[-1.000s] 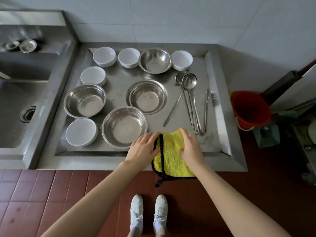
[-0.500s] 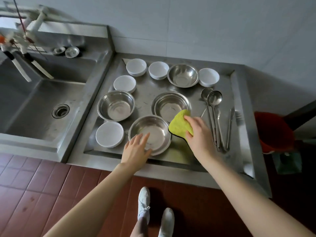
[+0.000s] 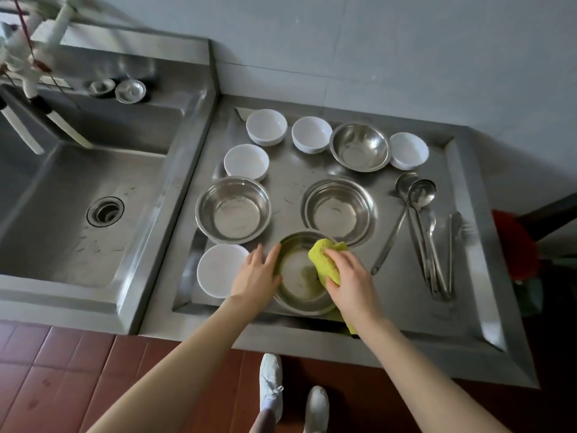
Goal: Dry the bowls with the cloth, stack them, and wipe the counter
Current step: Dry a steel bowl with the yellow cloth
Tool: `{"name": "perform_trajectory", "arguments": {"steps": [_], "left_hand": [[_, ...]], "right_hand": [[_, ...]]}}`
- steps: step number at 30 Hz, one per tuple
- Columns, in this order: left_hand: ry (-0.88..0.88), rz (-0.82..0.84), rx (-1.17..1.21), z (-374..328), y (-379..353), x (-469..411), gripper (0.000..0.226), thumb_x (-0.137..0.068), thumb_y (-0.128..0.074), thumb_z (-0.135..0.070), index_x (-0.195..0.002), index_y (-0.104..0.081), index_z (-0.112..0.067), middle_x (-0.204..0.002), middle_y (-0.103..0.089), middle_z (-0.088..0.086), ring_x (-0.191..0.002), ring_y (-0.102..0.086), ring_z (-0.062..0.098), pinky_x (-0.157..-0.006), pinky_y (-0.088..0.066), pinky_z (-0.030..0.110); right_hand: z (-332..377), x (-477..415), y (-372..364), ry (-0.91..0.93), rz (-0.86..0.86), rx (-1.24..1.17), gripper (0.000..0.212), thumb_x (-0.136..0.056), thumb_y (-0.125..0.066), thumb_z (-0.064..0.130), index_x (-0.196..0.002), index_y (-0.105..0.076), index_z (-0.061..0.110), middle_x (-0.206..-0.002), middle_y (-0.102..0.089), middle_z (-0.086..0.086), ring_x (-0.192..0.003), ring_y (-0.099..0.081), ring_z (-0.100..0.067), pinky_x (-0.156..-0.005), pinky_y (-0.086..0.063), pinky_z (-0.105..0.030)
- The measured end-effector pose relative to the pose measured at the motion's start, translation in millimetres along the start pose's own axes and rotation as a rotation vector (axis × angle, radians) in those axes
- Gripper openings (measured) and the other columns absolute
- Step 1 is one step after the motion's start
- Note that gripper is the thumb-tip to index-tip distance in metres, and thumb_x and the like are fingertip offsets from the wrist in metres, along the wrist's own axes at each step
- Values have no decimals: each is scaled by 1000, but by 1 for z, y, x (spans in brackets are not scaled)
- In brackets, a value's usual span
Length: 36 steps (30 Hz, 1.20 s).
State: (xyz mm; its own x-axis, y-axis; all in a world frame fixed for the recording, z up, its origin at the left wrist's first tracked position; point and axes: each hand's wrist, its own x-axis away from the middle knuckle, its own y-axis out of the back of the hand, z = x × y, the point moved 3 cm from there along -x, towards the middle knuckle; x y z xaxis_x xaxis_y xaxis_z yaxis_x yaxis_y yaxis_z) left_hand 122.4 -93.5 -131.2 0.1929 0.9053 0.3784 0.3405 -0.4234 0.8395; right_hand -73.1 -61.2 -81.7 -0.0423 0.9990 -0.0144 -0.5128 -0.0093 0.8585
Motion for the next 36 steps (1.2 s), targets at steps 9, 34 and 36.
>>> {"name": "perform_trajectory", "arguments": {"steps": [9,34,36], "left_hand": [[-105,-57,-34,-10,-7,-13,64,-99,-47,-20,-155,-17,-24,-144,-41,9,-124,-48,33,-105,-42,41],[-91,-115,390,-39,-26,-37,69,-90,-47,5,-153,-28,-15,-152,-39,9,-135,-42,28,-108,-33,28],[-59,-118,394,-41,-25,-36,69,-89,-47,5,-153,-28,-16,-149,-42,10,-132,-44,28,-105,-35,30]], "right_hand": [[5,-5,-14,-62,-20,21,52,-81,-72,11,-130,-58,19,-119,-64,2,-110,-56,-18,-91,-49,-31],[-37,-30,-51,136,541,27,50,-87,-56,19,-136,-48,28,-143,-48,-7,-124,-51,-25,-97,-46,-38],[-41,-18,-45,199,593,74,48,-88,-53,22,-136,-48,30,-144,-47,-5,-133,-42,-20,-103,-41,-39]]}}
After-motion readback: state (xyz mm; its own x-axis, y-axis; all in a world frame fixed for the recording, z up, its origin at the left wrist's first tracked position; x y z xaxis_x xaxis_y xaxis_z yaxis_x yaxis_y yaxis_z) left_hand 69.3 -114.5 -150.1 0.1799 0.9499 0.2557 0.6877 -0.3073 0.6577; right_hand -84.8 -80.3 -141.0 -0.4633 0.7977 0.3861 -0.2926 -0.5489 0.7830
